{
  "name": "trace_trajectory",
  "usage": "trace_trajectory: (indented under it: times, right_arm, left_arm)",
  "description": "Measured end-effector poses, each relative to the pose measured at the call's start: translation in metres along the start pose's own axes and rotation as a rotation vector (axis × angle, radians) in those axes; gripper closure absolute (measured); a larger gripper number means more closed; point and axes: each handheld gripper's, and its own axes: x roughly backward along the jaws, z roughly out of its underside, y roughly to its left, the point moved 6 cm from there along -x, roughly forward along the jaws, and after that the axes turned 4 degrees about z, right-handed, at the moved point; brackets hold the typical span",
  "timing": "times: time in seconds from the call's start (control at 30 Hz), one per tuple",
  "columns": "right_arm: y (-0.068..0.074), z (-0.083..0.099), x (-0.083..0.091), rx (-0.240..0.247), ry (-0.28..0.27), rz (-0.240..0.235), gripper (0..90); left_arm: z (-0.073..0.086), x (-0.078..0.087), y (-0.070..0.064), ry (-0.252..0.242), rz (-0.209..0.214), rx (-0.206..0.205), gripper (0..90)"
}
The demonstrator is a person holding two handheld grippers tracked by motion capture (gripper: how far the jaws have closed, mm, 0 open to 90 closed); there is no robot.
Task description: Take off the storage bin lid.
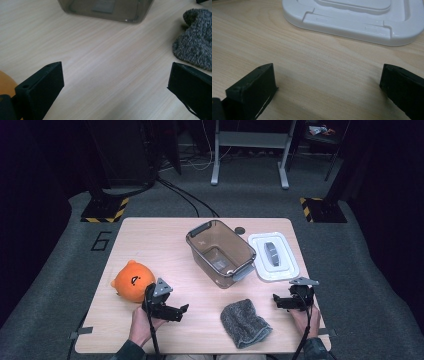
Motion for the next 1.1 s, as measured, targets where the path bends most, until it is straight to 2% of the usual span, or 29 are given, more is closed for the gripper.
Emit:
trace_trajectory:
  times: [0.33,0.47,0.6,0.73,0.83,0.9,1.1]
  right_arm:
    - [0.0,0.0,0.0,-0.003,0.0,0.002,0.0]
    - [0.0,0.0,0.0,0.002,-0.002,0.0,0.0]
    - [-0.001,-0.001,-0.001,0.005,-0.001,0.001,0.0]
    - [-0.001,-0.001,0.0,0.003,-0.001,0.0,0.0]
    - [-0.001,-0.001,0.0,0.002,-0.002,0.001,0.0]
    - [-0.001,-0.001,0.0,0.002,-0.002,0.001,0.0]
    - [-0.001,0.0,0.0,0.001,-0.001,0.001,0.0]
  left_arm:
    - [-0.019,0.018,0.028,-0.032,-0.023,0.011,0.0]
    - [-0.025,0.025,0.04,-0.042,-0.052,0.0,0.0]
    - [-0.03,0.036,0.055,-0.077,-0.071,0.019,0.0]
    - [-0.031,0.046,0.071,-0.102,-0.089,0.048,0.0]
    - [-0.03,0.057,0.083,-0.115,-0.121,0.06,0.0]
    - [-0.027,0.061,0.091,-0.107,-0.157,0.073,0.1]
    - [-0.018,0.067,0.11,-0.098,-0.192,0.105,0.5]
